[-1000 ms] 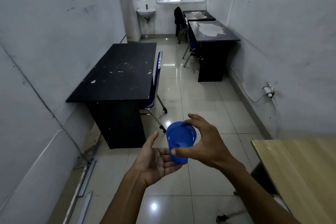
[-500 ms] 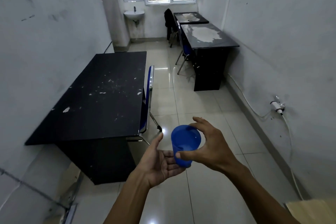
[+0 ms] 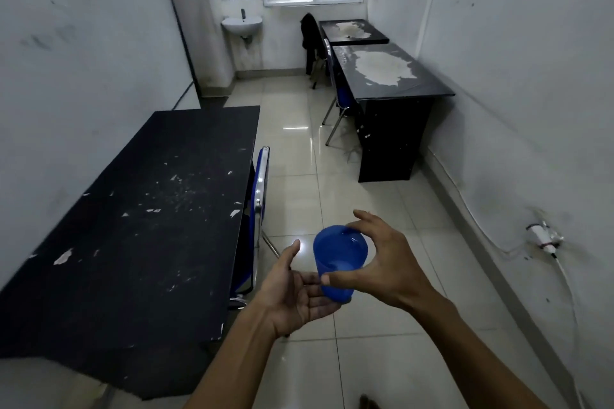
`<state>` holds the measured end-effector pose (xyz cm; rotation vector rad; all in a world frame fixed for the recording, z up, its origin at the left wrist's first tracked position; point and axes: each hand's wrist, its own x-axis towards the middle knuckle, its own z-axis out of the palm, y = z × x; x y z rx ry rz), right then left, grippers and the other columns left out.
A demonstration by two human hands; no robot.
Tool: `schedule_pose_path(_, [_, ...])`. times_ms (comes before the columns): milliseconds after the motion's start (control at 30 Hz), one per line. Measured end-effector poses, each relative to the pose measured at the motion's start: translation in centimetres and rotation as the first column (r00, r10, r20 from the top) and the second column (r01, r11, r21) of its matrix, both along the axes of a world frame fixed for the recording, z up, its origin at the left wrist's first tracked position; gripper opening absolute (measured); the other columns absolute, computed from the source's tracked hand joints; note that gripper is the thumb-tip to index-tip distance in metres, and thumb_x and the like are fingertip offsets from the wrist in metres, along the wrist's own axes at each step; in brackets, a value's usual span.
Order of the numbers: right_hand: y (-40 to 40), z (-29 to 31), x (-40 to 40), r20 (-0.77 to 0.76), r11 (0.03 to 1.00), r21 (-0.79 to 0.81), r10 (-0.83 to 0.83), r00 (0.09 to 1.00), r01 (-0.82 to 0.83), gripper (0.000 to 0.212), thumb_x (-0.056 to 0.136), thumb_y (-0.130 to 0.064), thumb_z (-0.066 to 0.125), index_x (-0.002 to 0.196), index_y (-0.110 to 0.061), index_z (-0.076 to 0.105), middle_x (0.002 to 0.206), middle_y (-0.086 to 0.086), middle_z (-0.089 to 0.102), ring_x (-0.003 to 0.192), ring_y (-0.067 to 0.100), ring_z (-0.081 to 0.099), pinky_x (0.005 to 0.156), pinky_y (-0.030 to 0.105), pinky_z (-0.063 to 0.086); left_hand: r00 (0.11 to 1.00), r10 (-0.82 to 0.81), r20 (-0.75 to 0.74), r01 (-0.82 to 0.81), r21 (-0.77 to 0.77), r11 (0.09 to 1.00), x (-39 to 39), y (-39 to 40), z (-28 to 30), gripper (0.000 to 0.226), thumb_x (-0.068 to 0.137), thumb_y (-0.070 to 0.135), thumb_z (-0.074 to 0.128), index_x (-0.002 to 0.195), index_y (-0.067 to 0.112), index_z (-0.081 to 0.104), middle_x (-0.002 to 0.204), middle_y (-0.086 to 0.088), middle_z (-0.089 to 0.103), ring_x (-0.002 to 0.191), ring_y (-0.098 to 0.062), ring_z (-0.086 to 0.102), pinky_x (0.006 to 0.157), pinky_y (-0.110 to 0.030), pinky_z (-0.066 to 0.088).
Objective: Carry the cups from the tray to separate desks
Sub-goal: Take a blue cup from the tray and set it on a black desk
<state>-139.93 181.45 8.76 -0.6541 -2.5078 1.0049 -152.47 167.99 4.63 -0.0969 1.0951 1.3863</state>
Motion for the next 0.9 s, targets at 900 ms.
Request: schedule_pose_path(900, [34.0,1.0,-33.4,0.022,0.962,0.018,0.273,0.962,-0.273,0.088,0.054,-0.055,0.087,0.131,-0.031,0.052,0.154,-0.01,0.036,0.142,0.015,0.03,0.113,0.043,0.03,0.956,0.286,-0.068,-0.287,-0.015,0.958,-29.4,32.0,1.0,0.086,0.086,0.067,0.042,0.122,-0.01,0.058,0.109,-0.029,0.068,0.106,-0.042,0.065,0.086,-0.045,0.054])
